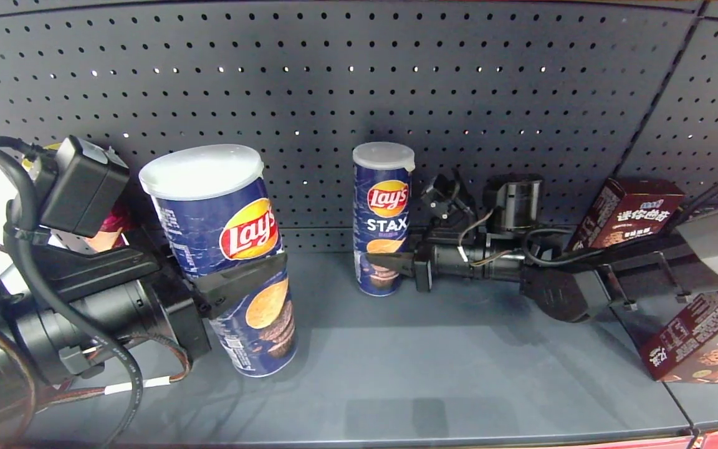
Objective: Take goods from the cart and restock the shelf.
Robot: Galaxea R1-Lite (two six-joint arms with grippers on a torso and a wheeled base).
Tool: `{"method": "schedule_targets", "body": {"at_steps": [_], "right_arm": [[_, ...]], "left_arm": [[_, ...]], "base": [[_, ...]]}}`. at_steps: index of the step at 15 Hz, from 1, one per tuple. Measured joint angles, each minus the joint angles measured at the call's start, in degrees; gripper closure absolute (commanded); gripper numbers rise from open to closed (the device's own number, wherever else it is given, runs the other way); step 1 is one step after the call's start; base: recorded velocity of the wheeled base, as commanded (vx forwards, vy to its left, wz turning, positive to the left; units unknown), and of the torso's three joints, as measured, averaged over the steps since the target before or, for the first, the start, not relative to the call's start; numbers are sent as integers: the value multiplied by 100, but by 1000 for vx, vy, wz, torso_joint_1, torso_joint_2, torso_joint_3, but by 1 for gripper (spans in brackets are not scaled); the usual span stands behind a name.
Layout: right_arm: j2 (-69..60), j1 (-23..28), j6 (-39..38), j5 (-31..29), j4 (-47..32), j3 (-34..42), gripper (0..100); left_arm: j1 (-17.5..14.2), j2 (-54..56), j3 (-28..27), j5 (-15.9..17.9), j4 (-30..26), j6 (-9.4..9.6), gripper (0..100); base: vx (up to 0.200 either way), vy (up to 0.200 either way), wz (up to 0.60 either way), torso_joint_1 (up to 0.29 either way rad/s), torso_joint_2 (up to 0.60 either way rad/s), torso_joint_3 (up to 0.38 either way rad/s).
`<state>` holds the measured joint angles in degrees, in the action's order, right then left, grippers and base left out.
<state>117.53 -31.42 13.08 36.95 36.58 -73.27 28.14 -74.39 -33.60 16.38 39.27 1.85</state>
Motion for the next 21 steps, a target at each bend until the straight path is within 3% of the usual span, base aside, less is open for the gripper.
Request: {"method": "schedule_targets", "body": {"at_steps": [3,13,21], "right_arm": [[-564,-129,-4,-145,211,745,100],[-1729,-711,-44,-523,1999,3538,100],[-1751,-1185,-28,-789,2410,4140,100]], "left_arm": [[0,0,-41,17,0,-2,100],[-68,-4,-71,-7,11,-2,100],[-90,-2,-57,-40,4,-9,100]], "base": [[0,0,0,0,0,0],[0,0,0,0,0,0],[0,0,0,0,0,0]]}}
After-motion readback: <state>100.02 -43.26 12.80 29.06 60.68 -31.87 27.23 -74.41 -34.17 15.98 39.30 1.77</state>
